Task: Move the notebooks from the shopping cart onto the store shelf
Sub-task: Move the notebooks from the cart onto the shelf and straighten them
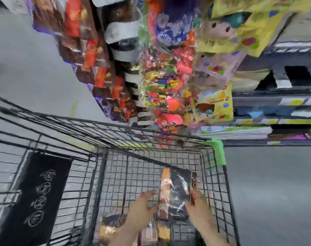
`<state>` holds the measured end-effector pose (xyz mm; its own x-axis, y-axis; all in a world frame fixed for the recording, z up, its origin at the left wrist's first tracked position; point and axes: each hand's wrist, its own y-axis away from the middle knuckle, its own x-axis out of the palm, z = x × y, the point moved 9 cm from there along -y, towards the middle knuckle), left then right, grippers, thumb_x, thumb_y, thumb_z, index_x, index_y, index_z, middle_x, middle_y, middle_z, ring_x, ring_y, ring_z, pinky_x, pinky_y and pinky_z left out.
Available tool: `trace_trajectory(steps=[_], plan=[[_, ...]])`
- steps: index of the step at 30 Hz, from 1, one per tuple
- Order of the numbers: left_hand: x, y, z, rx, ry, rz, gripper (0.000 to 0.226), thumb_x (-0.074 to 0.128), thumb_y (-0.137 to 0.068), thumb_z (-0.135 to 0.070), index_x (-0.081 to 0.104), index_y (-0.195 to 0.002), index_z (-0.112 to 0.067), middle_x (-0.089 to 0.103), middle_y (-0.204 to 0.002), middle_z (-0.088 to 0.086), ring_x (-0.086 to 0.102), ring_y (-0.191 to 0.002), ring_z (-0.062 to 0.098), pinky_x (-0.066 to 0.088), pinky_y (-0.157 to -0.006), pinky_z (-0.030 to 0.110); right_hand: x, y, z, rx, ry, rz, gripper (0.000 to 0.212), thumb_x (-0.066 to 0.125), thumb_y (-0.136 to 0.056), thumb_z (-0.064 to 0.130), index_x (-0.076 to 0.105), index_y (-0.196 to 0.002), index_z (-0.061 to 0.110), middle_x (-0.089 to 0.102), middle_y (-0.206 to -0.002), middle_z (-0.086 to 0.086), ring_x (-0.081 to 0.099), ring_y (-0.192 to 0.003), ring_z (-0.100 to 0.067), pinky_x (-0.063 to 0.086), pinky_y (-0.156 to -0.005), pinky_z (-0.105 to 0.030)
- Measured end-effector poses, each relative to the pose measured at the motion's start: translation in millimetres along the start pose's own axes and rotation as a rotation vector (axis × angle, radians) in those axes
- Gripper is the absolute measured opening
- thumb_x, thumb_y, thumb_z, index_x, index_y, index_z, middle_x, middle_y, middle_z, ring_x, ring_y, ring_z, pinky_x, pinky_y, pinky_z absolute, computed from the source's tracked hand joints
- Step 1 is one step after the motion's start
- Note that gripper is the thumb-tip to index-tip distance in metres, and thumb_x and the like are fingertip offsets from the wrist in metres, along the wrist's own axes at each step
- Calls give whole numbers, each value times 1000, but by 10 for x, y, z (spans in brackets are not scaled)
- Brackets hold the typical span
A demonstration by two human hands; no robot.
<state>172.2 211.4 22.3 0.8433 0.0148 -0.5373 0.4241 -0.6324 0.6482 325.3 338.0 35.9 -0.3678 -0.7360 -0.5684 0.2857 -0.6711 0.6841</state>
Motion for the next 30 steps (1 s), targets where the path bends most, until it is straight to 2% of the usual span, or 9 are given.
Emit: trace_trajectory(steps=[1,4,6,10,13,20,25,27,30], plan=[[116,-126,69,-17,23,27,56,53,-91,-38,31,-141,-25,44,-142,1,52,-56,-8,51,-58,15,96,-86,-106,32,52,-26,47,53,-89,34,41,-133,20,47,-134,-9,61,-102,-19,51,-91,-32],[469,-442,267,-113,71,148,74,55,-89,-40,14,-148,-21,43,-143,6,64,-83,10,54,-73,21,368,-264,-359,139,57,-48,44,53,-88,36,45,-125,15,48,-127,-11,61,-96,-22,52,-86,-36],[633,-564,336,-119,57,165,69,58,-86,-43,28,-142,-18,61,-123,6,65,-86,16,54,-77,27,447,-346,-438,165,77,-86,38,52,-89,31,47,-119,10,47,-122,-11,60,-95,-26,50,-82,-36],[594,-622,278,-70,292,80,37,59,-90,-21,47,-125,-22,63,-82,-11,60,-58,-3,47,-55,8,427,-396,-457,148,-89,-195,32,55,-88,15,49,-118,7,49,-117,-14,57,-96,-27,47,-84,-36],[456,-620,221,-51,531,99,23,56,-91,-16,49,-111,-24,70,-92,0,69,-76,12,57,-75,31,337,-414,-282,50,-133,-233,27,55,-88,15,51,-115,12,53,-114,-8,55,-87,-16,48,-78,-28],[-205,-472,546,-92,603,39,25,51,-93,-18,42,-105,-38,69,-72,-13,67,-66,-2,48,-53,10,210,-287,-99,38,-68,-201,46,58,-85,34,44,-128,23,42,-126,-4,61,-95,-20,54,-86,-38],[-355,-457,1025,-191,659,-65,64,57,-89,-27,25,-144,-19,54,-115,5,53,-102,22,39,-98,37,276,-286,-446,187,77,-227,66,66,-78,43,40,-129,9,43,-126,-14,55,-106,-29,49,-86,-40],[-303,-484,1175,-209,634,-86,63,57,-90,-25,24,-144,-19,53,-102,-2,55,-97,28,41,-96,40,378,-337,-536,246,140,-202,78,67,-73,51,35,-129,6,45,-126,-16,54,-109,-32,49,-86,-42],[-216,-469,1273,-221,582,-76,41,56,-90,-25,41,-128,-28,53,-91,-16,60,-76,3,47,-73,20,483,-420,-613,276,196,-182,79,69,-69,55,37,-121,5,51,-117,-15,57,-103,-31,53,-78,-41]])
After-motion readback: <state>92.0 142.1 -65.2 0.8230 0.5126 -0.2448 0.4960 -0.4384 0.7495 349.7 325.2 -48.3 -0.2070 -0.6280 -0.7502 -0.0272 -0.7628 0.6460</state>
